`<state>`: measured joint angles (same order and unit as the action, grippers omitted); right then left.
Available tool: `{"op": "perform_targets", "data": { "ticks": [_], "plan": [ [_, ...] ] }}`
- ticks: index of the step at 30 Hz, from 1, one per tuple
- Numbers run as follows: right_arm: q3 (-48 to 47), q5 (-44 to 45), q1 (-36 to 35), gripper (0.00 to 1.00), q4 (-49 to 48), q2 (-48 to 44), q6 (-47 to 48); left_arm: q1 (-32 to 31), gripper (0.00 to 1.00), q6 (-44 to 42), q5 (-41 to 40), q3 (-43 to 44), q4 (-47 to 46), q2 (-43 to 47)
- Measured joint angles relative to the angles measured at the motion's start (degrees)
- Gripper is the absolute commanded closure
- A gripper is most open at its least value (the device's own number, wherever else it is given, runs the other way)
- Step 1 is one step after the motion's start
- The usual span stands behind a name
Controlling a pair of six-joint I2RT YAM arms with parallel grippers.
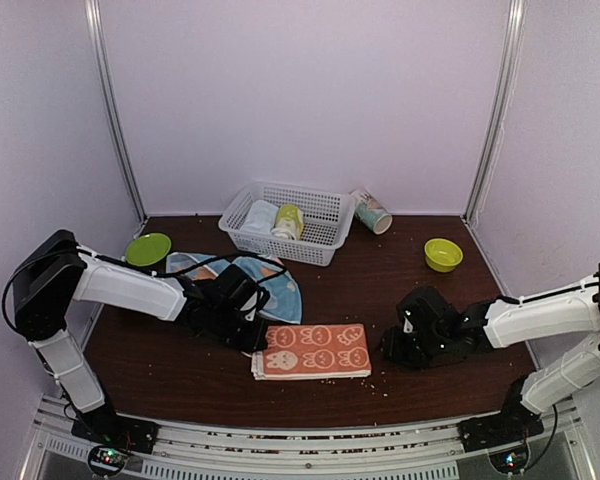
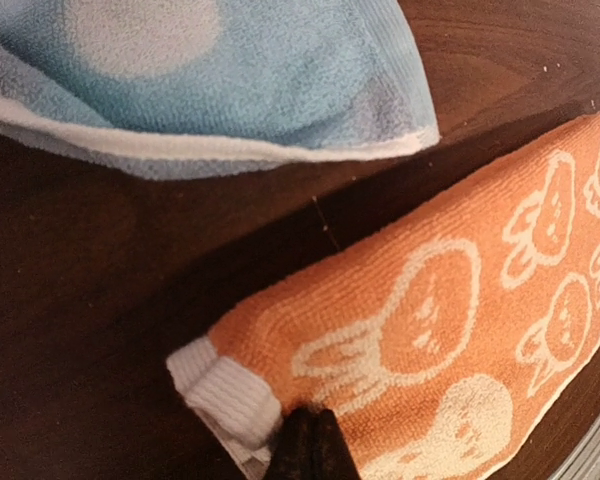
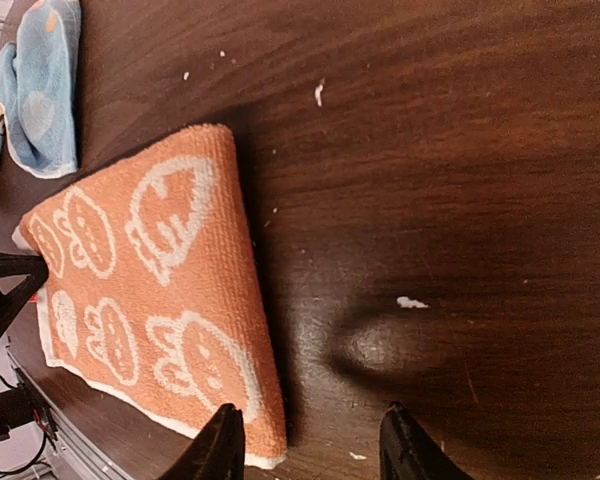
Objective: Roll the towels
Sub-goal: Roll the towel at the center of the board.
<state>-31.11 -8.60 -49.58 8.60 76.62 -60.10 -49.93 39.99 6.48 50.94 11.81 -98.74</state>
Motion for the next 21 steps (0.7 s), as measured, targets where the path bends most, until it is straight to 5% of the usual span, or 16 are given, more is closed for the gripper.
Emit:
{"op": "perform_targets", "data": {
  "ticks": [8,15,21],
  "plan": [
    [0.68,-3.89,0.11,0.67,-9.77,5.92,-3.54,-0.66,1.00,1.09,-0.02,-0.74,-0.72,0.42],
    [1.44,-5.46,0.22,1.00,-14.82,8.81,-5.66,-1.33,1.00,1.70,0.00,-0.83,-0.79,0.52],
    [-1.36,-2.73,1.20,1.00,-6.08,6.71,0.31,-2.58,0.97,2.10,0.44,-0.94,-0.66,1.03]
  ]
}}
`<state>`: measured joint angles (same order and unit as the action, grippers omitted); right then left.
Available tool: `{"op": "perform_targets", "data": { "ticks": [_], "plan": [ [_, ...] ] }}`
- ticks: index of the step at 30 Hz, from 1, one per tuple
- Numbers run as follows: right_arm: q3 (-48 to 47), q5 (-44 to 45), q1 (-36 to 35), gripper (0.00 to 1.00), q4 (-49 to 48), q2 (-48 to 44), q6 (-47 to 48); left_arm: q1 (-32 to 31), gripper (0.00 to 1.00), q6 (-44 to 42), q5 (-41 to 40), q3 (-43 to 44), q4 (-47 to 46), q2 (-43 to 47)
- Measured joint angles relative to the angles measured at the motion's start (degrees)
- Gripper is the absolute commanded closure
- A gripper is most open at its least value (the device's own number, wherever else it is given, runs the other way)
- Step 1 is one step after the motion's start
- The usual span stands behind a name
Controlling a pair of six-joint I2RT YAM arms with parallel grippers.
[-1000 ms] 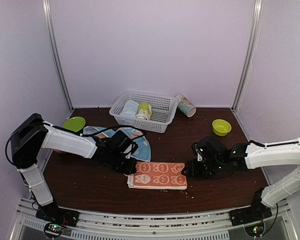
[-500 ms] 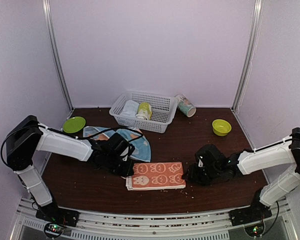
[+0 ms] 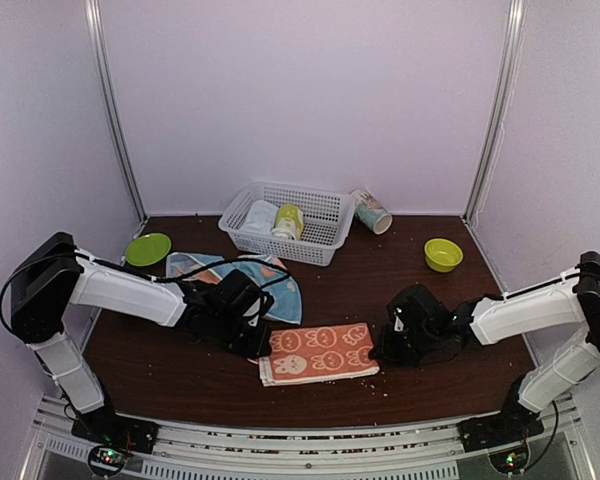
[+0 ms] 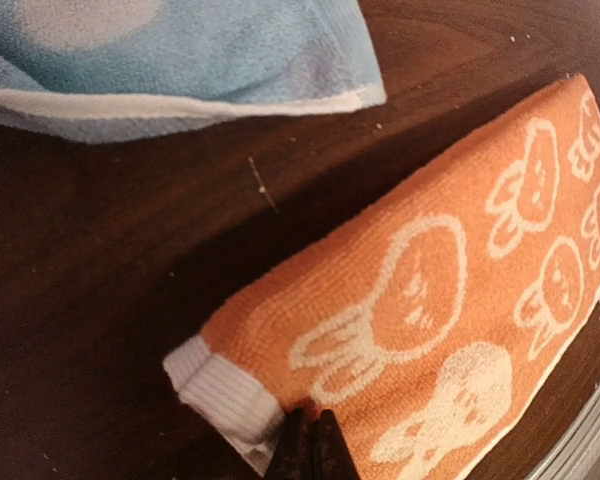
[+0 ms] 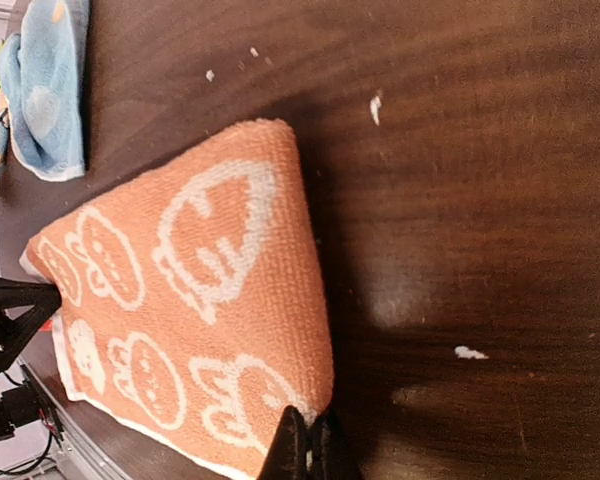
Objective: Roll the towels
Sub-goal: Roll the towel at the center of the board.
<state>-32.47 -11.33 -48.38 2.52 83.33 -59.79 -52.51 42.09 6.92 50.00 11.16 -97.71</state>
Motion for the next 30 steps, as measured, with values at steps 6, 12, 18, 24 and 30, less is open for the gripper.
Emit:
{"op": "perform_targets", "data": {
  "ticks": [6,12,18,24,30],
  "plan": [
    [-10.23,6.60,0.31,1.00,16.02,-3.65,12.50,-1.20,0.78,0.50,0.68,0.00,1.22,2.95],
    [-15.28,10.45,0.31,1.00,25.49,-3.74,20.02,-1.18,0.77,0.63,0.87,1.60,3.67,5.46],
    [-16.04,11.72,-0.92,1.00,28.15,-2.80,22.03,-1.18,0.78,-0.17,2.14,8.11,3.93,3.87],
    [-16.33,11.93,-2.78,1.00,28.11,0.26,21.92,-1.25,0.83,-0.50,3.89,9.79,3.43,-0.33],
    [-17.64,12.79,-3.41,1.00,27.78,1.86,21.33,-1.84,0.93,-0.63,5.29,10.21,3.39,-4.76]
  ]
}}
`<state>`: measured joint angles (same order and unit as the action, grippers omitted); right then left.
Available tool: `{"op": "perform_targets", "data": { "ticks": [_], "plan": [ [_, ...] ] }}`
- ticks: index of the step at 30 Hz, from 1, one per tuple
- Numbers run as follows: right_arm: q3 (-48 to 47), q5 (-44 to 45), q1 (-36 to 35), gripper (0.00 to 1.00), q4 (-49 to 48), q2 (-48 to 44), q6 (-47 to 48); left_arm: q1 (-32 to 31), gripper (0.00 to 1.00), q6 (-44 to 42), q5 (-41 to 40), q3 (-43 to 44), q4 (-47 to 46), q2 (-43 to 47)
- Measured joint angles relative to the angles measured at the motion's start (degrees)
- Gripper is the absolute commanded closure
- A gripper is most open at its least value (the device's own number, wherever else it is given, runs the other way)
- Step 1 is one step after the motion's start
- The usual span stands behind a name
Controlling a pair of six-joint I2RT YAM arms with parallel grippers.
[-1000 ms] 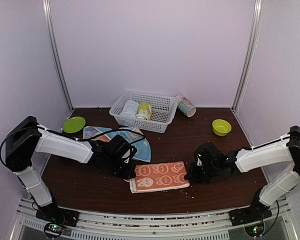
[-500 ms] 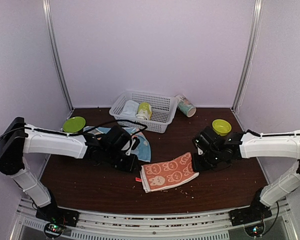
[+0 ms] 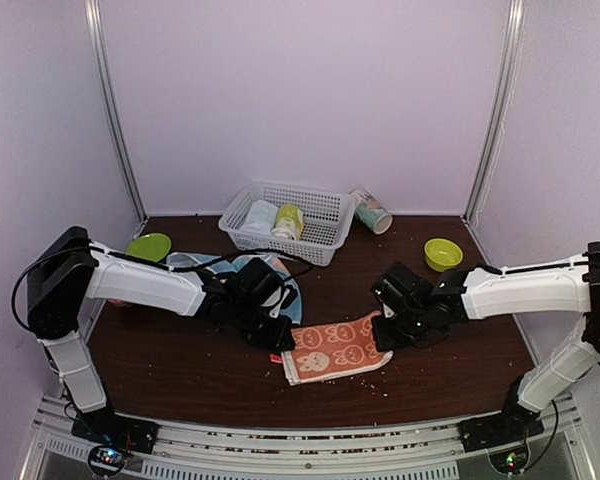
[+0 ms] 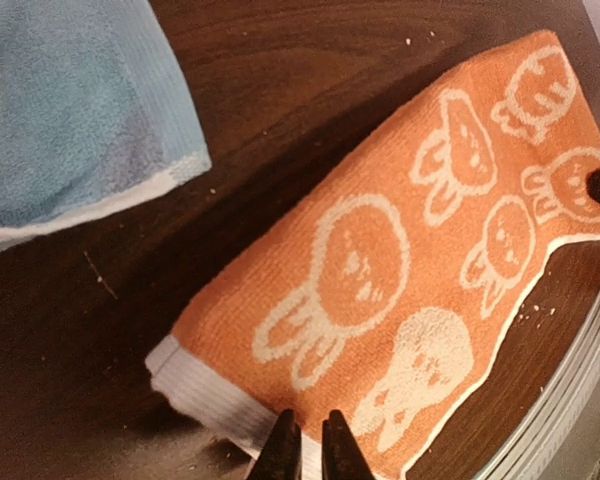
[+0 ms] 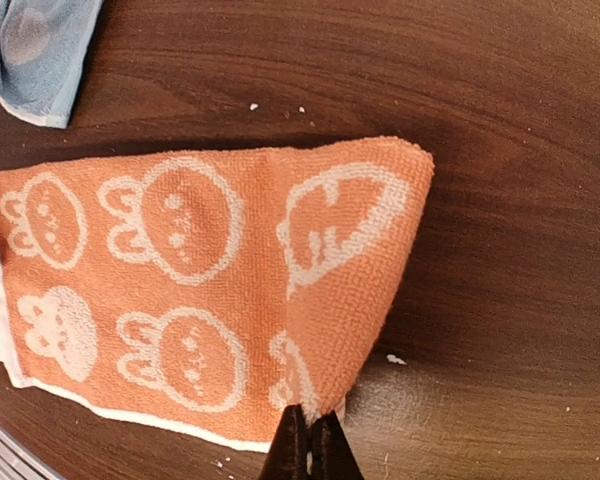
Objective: Roll the towels
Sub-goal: Roll the towel at the center of the board.
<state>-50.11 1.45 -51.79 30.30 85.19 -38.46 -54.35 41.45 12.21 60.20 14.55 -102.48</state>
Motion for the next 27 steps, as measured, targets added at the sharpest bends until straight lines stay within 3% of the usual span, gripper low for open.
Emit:
{"op": "perform_targets", "data": {
  "ticks": [6,26,27],
  "plan": [
    [-2.03,0.11,-1.38,1.00,-0.42,1.05,-0.87,-0.42,1.00,-0.04,0.50,0.33,-0.83,-2.12],
    [-3.15,-6.21,-4.92,1.00,-6.82,6.32,-2.05,-0.42,1.00,0.02,0.57,-0.35,-2.56,-2.97],
    [-3.13,-6.62,-4.94,0.95,-7.23,6.71,-2.27,-0.42,1.00,0.02,0.57,-0.37,-2.56,-2.97]
  ]
}}
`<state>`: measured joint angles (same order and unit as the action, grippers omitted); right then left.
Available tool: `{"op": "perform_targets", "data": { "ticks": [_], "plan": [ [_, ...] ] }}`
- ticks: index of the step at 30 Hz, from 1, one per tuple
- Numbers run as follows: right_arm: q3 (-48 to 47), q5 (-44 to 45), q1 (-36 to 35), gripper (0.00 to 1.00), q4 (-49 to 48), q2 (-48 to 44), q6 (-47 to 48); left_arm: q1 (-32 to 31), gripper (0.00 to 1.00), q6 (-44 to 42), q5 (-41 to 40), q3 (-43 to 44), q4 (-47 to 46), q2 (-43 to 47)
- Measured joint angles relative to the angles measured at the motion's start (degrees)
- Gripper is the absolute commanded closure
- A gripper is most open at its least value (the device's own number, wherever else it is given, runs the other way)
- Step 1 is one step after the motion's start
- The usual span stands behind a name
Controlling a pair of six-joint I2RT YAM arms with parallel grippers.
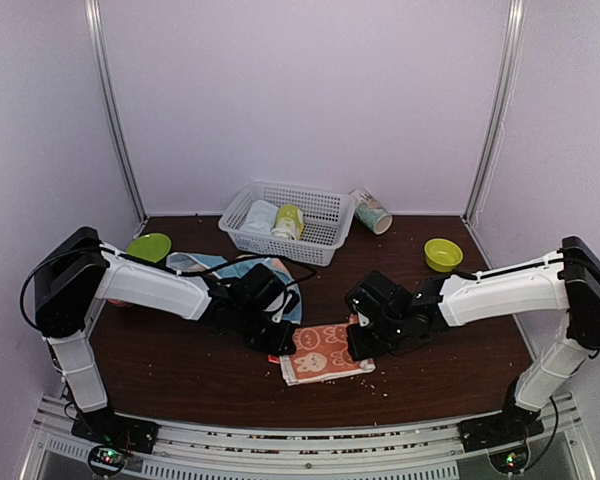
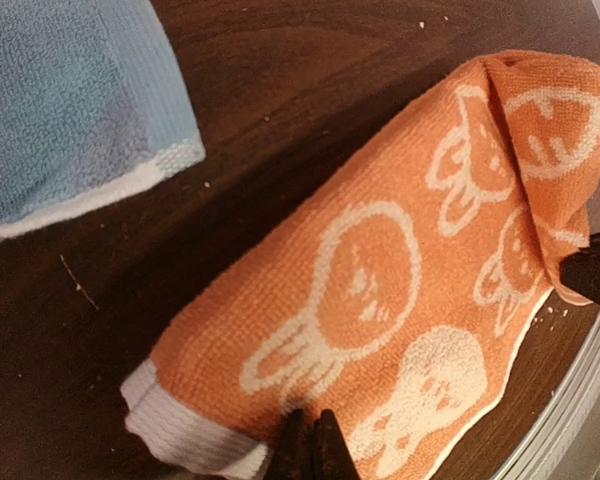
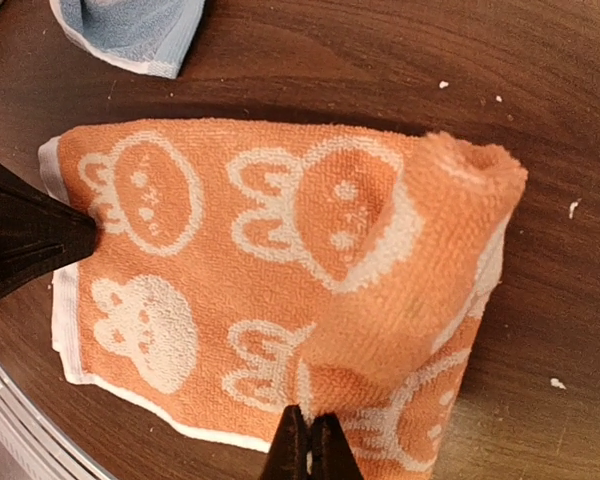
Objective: Roll the towels
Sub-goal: Roll the towel at the center of the board.
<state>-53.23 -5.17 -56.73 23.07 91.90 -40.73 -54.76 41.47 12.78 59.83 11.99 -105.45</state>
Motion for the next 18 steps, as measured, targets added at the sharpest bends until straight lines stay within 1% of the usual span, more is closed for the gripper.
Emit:
{"op": "perform_targets", "data": {
  "ticks": [2,3,7,12,18],
  "plan": [
    [0.39,-0.90,0.00,0.84,-1.42,0.87,-0.70,0.00,1.00,0.00,0.00,-0.09,-0.02,0.00],
    [0.76,-1.33,0.00,0.80,-2.27,1.31,-1.16,0.00,1.00,0.00,0.00,-0.09,0.00,0.00],
    [2.75,-3.26,0.02,0.69,-5.22,2.21,-2.62,0.00,1.00,-0.02,0.00,-0.09,0.04,0.00],
    [5.14,-5.03,0.24,0.64,-9.88,2.14,-3.19,0.00,1.00,-0.04,0.00,-0.09,0.42,0.26],
    [8.22,-6.54,0.96,0.63,-15.28,1.18,-3.19,0.00,1.00,-0.04,0.37,1.01,2.91,3.23]
  ]
}}
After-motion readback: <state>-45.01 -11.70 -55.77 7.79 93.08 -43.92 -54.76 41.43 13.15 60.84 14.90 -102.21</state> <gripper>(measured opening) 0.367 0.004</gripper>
